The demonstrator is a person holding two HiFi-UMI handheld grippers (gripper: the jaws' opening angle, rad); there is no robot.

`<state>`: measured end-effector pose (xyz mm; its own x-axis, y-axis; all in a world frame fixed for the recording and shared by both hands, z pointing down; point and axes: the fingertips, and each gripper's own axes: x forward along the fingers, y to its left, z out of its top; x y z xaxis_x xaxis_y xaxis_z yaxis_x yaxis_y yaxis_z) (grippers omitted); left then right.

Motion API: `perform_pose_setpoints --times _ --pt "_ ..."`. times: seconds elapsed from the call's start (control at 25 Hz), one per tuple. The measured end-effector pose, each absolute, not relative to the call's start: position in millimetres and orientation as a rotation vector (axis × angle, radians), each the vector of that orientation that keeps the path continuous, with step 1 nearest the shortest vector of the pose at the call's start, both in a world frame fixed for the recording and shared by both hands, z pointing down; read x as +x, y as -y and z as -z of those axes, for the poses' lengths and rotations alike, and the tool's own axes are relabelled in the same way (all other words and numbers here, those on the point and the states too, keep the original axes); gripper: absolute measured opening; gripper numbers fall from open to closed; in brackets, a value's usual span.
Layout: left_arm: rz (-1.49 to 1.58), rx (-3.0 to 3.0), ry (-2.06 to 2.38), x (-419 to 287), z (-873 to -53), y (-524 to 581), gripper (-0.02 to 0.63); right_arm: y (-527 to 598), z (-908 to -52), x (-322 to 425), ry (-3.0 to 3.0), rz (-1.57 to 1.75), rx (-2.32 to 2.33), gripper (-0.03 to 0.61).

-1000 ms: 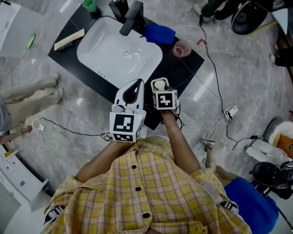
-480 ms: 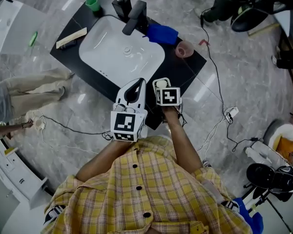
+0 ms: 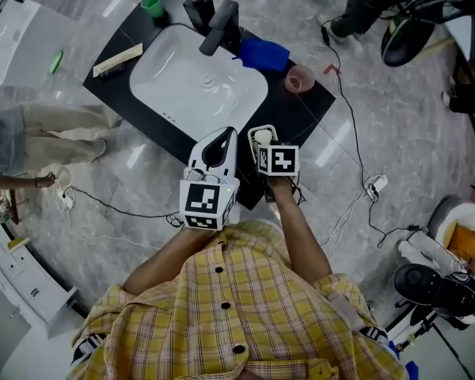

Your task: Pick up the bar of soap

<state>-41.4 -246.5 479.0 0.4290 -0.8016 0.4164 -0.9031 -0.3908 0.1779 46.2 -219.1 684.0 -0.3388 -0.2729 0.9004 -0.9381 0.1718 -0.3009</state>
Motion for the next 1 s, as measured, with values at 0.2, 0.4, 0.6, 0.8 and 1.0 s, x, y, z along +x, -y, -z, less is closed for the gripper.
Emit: perform_pose_setpoints --times 0.2,0.4,0.6,0.8,1.0 --pt "-0.368 2.317 1.464 -40.2 -475.5 243.3 0.011 219.0 -667.2 51.7 1.79 -1.186 1.202 0.202" --pt "-0.363 2.327 1.458 -33.3 -471.4 235.5 0.011 222.0 -645.3 56.1 1.866 -1.182 1.265 0.199" --pt "-0.356 2.359 1.463 -27.4 -462.6 229.5 0.011 227.1 -610.2 59.8 1.952 -1.136 1.336 0.199" --pt "-0.345 2.38 1.479 -25.6 -451.2 222.5 0.011 225.9 -558.1 61.3 2.063 -1.064 1.416 0.199" --pt "-0.334 2.392 1.501 -25.2 -442.7 216.6 0.011 226.2 -501.0 59.6 2.19 -0.947 1.485 0.199"
